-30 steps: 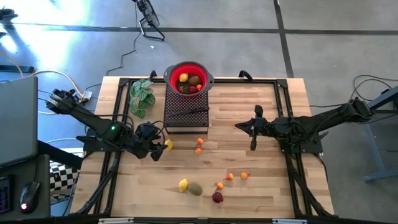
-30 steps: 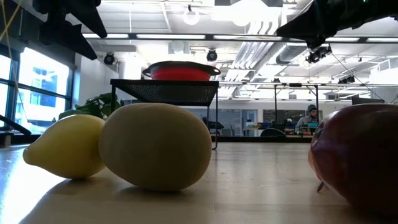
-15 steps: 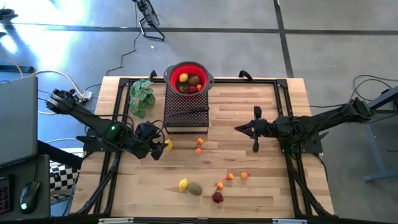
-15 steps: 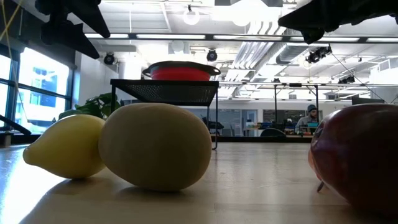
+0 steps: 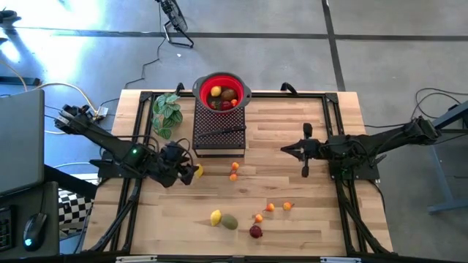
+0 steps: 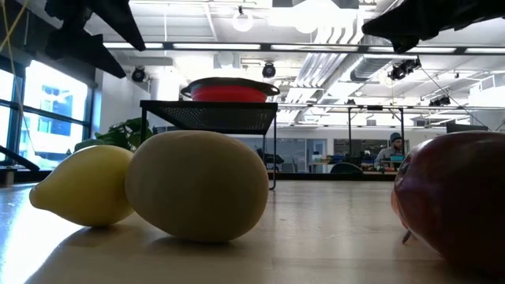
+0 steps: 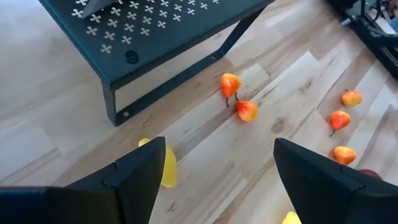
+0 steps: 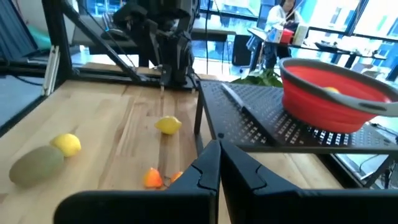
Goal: Pick & Place Fruit
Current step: Put the top lemon into the red strainer bowl
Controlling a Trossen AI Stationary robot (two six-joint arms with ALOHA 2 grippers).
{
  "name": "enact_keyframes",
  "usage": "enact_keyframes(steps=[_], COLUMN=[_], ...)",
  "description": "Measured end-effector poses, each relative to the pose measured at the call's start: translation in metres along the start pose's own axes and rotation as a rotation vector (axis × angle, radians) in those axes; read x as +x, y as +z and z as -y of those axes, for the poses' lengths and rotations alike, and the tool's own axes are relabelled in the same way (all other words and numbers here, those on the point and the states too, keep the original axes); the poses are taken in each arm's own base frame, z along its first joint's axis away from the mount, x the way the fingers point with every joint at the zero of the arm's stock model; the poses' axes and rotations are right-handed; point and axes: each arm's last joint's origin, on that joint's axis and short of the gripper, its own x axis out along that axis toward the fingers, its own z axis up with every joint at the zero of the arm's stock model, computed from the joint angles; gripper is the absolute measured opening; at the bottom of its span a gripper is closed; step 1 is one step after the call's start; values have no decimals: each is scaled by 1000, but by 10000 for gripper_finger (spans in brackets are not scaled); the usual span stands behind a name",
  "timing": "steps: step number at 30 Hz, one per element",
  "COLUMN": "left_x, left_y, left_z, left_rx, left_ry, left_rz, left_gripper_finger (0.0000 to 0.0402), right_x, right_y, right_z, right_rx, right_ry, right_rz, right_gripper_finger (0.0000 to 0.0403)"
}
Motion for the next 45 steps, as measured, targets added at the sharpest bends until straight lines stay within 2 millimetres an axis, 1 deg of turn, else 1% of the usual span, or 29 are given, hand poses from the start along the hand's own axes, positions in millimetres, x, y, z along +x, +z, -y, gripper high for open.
enact_keyframes(steps=[12,25,39,43,45], left_x=[29,67,95,101,104], left_y=[-21,-48,-68,-72,-71], left_z=[5,6,4,3,2], left_rx=[35,-29,-65,-69,-75], left_ry=[134,303,393,415,427], left_rz=[-57,-76,-34,-31,-31], left_gripper_finger=[294,294,294,294,294], right_x=[0,0,0,0,0], right_y=[-2,-2,-2,-2,-2], right_z=[0,0,0,0,0], right_rx=[-18,-18,-18,-18,-18], right_ry=[4,4,4,4,4], right_rz=[-19,-17,-17,-17,-17], right_gripper_finger=[3,3,3,3,3])
